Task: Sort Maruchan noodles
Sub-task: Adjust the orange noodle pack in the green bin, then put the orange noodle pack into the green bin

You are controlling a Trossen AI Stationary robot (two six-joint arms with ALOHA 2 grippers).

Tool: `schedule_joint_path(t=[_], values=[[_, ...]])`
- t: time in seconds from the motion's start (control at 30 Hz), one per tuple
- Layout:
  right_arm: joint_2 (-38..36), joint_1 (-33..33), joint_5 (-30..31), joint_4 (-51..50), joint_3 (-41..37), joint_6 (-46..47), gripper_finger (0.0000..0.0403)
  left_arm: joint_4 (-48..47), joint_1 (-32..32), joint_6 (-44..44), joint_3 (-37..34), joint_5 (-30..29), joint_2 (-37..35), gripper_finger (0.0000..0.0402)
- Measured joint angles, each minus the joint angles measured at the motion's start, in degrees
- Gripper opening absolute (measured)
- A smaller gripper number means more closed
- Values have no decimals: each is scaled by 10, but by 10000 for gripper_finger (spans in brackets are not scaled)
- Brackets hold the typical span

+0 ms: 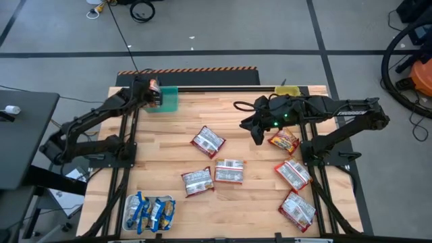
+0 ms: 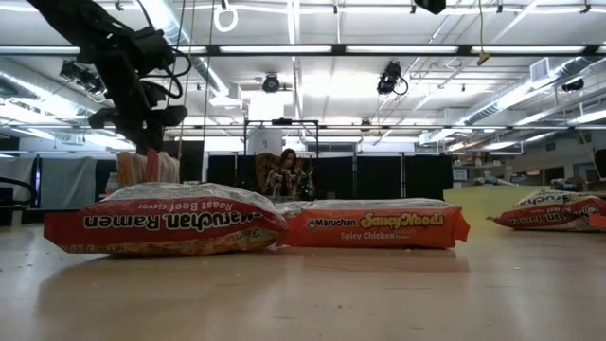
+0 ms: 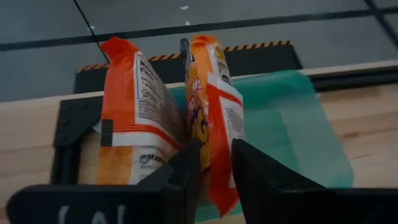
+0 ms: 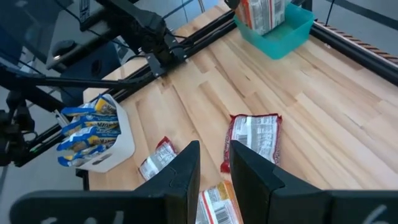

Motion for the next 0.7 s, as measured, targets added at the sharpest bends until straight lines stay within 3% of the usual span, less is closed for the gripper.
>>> schedule_joint_path(t=[0.23,0.43,0.7], values=[[0,1,2,0,0,9,92,-13,-25,18,0,-56,0,97],[0,-1,2,0,0,9,92,-89,-42,33,33,-94,0,83],[0,-9,2,0,0,-7,92,-276,-45,24,111,-61,0,41]])
